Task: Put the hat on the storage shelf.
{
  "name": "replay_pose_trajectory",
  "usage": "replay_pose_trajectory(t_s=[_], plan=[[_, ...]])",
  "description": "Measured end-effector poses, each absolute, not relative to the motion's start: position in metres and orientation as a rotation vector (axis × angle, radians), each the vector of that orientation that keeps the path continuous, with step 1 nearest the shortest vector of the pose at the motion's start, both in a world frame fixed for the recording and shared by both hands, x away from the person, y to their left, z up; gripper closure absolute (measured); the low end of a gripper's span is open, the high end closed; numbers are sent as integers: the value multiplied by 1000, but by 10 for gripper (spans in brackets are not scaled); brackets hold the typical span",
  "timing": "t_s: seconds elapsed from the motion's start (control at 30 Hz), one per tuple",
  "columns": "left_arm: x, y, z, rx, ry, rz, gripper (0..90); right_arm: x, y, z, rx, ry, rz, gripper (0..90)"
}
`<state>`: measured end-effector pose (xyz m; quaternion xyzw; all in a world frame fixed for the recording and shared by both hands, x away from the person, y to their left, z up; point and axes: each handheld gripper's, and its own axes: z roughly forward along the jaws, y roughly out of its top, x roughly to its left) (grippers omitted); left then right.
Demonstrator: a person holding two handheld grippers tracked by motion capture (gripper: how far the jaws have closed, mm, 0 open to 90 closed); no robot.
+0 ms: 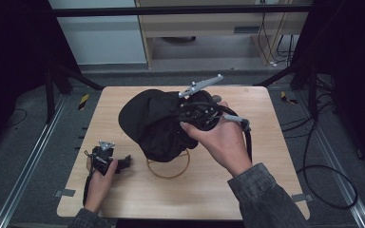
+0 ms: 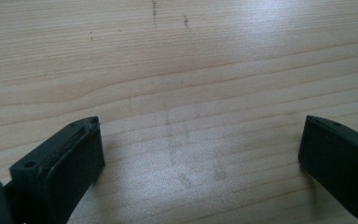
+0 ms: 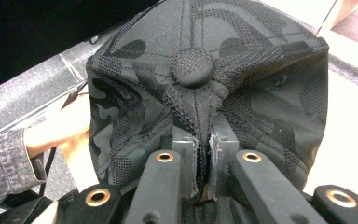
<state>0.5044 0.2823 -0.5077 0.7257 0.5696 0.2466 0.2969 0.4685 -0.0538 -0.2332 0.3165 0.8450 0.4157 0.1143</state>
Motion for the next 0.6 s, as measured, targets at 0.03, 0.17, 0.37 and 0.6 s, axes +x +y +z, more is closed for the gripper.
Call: replay_pose_trajectory(t_s=[0.03, 0.17, 0.37, 0.6], plan=[[504, 282, -508, 1928, 1514, 655, 0, 469, -54, -235, 929, 2478, 1211, 840], [504, 282, -508, 1927, 1514, 655, 0, 470, -54, -240, 940, 2481, 1203, 840], [504, 282, -508, 1929, 1514, 656, 0, 471, -52, -247, 944, 2481, 1188, 839], [504, 282, -508, 1927, 1516, 654, 0, 473, -46, -256, 942, 2485, 1166, 836]])
